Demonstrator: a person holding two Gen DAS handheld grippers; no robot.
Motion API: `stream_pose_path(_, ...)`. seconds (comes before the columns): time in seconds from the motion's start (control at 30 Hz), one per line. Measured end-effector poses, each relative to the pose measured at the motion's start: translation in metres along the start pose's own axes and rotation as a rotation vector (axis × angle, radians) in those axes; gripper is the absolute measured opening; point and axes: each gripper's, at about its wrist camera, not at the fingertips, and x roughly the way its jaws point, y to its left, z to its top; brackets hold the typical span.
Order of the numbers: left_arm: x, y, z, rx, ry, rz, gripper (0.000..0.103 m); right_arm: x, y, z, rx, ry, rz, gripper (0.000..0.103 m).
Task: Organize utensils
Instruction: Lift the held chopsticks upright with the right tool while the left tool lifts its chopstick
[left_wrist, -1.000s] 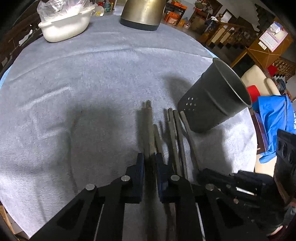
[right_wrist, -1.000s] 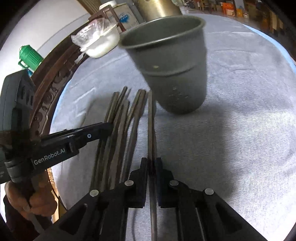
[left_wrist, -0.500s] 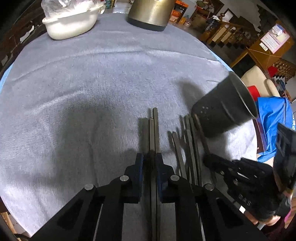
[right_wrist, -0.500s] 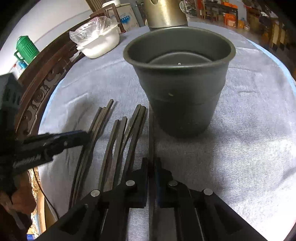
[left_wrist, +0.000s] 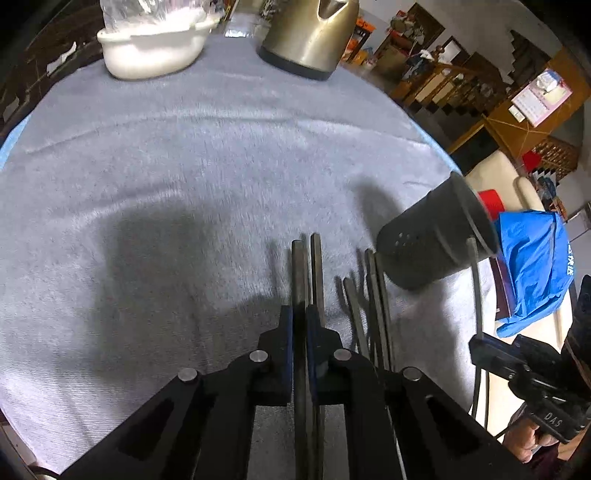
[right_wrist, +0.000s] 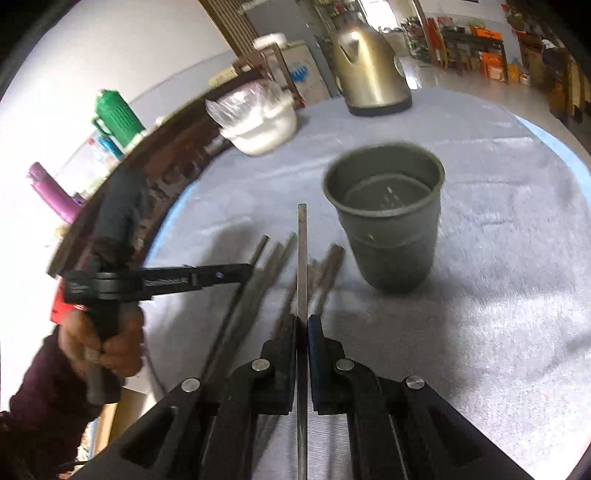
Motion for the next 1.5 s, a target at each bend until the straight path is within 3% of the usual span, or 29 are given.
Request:
stream_pose_path(0.13, -0.008, 0.004, 0.000, -0.016, -0.019, 0.021, 0.007, 0.002, 0.003, 0.001, 0.008, -0.016, 0.021, 0.006)
stream_pose_path(0.27, -0.022, -0.002, 0.007, -0.026, -0.056, 0.009, 0.007, -0.015, 0.008, 0.006, -0.009, -0.099, 0.042, 0.006)
stream_pose_path(0.4, -0.060, -0.025, 0.015, 0.010, -0.158, -0.012, 0.007, -0.046, 0.002, 0.022, 0.007, -0.252, 0.084, 0.006)
stream_pose_path(0.57, -0.111, -0.060, 0.014, 0.051, -0.347, -0.021, 0.007, -0.079, 0.003, 0.031, -0.019, -0.471, 0.097, 0.006)
stream_pose_path(0.77, -0.154, -0.088, 0.006, 0.075, -0.488, -0.058, 0.006, -0.104, 0.000, 0.041, 0.017, -0.686, 0.097, 0.006)
stream_pose_path(0.93, -0.181, -0.105, 0.008, 0.100, -0.571, -0.073, 0.006, -0.115, -0.005, 0.054, 0.038, -0.812, 0.054, 0.006)
stream_pose_path(1.03, -0.184, -0.112, 0.014, 0.136, -0.587, -0.023, 0.006, -0.119, -0.003, 0.064, 0.024, -0.847, 0.009, 0.007)
stream_pose_path(1.1, -0.184, -0.102, 0.018, 0.107, -0.573, -0.019, 0.006, -0.122, -0.001, 0.067, 0.018, -0.844, 0.010, 0.007)
stream_pose_path(1.2, -0.166, -0.067, 0.033, -0.012, -0.493, -0.005, 0.008, -0.122, 0.005, 0.065, -0.015, -0.829, 0.003, 0.007)
stream_pose_path(1.33, -0.101, -0.017, 0.066, -0.166, -0.286, 0.025, 0.018, -0.115, 0.005, 0.060, -0.021, -0.782, -0.006, 0.007)
stream_pose_path(1.5, -0.025, -0.012, 0.097, -0.175, -0.121, 0.099, 0.034, -0.108, -0.008, 0.054, 0.012, -0.733, -0.009, 0.007)
